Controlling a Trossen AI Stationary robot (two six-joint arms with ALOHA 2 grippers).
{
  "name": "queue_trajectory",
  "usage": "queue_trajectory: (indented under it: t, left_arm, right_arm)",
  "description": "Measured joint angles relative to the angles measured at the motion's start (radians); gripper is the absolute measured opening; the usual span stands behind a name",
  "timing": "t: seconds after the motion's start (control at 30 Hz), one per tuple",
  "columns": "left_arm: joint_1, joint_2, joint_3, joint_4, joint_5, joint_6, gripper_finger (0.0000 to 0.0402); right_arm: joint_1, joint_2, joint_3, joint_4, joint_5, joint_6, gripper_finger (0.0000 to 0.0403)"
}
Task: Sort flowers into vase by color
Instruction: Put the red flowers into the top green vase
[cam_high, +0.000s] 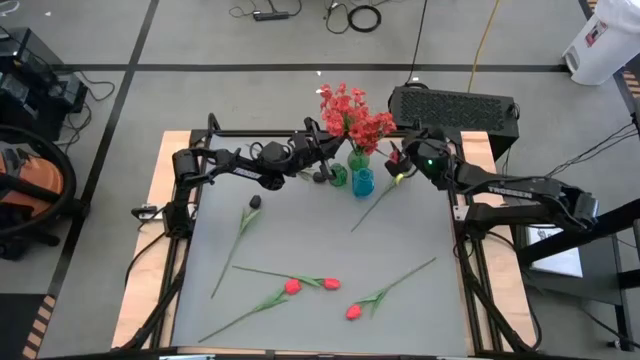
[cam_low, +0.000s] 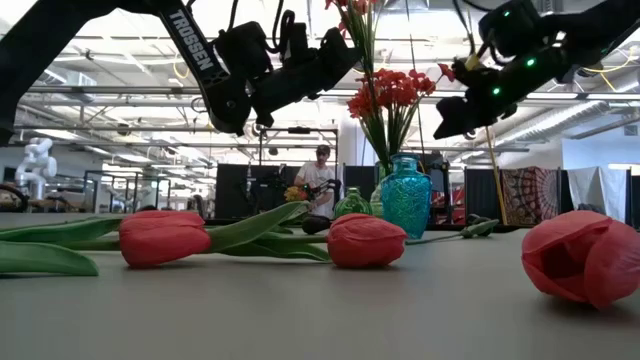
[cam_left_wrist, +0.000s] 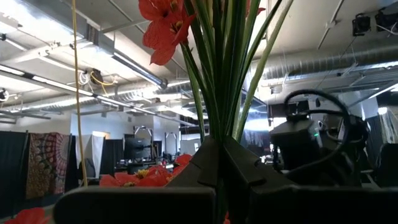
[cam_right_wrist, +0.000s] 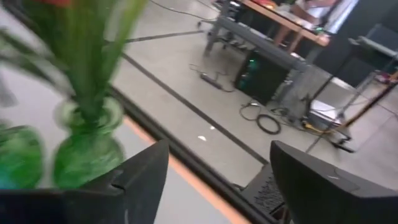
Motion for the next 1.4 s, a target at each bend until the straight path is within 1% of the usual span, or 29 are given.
queue_trajectory:
  t: [0.17,0.27,0.47,0.53,0.6,0.7,0.87,1.07,1.17,1.27,1.4]
  left_arm:
    - [0.0,0.0,0.0,0.0,0.0,0.0,0.0008]
    - [0.0,0.0,0.0,0.0,0.0,0.018,0.0008]
    - [0.0,0.0,0.0,0.001,0.0,0.078,0.0008]
    - [0.001,0.0,0.0,0.0,-0.001,0.079,0.0008]
    - [0.002,0.0,0.0,0.0,-0.002,0.079,0.0008]
    - [0.003,0.0,0.0,0.0,-0.005,0.079,0.0008]
    - [0.002,0.0,0.0,-0.001,-0.006,0.079,0.0008]
    - [0.002,0.0,0.0,-0.001,-0.008,0.078,0.0008]
    - [0.002,0.0,0.0,-0.001,-0.008,0.078,0.0008]
    - [0.002,0.0,0.0,-0.001,-0.008,0.078,0.0008]
    - [0.002,0.0,0.0,-0.001,-0.008,0.077,0.0008]
  right_arm:
    - [-0.074,0.091,0.0,0.119,-0.074,-0.003,0.0202]
    - [-0.099,0.137,0.0,0.162,-0.075,-0.006,0.0157]
    - [-0.131,0.176,0.0,0.17,-0.084,-0.046,0.0065]
    - [-0.146,0.182,0.0,0.179,-0.145,-0.075,0.0034]
    - [-0.164,0.187,0.0,0.186,-0.247,-0.11,0.001]
    - [-0.2,0.187,0.0,0.208,-0.388,-0.15,0.0008]
    - [-0.281,0.187,0.0,0.216,-0.54,-0.163,0.0002]
    - [-0.373,0.188,0.0,0.217,-0.747,-0.135,0.0001]
    - [-0.403,0.206,0.0,0.228,-0.814,-0.119,0.0001]
    - [-0.426,0.252,0.0,0.266,-0.884,-0.111,0.0]
    - [-0.445,0.332,0.0,0.345,-0.932,-0.11,0.0]
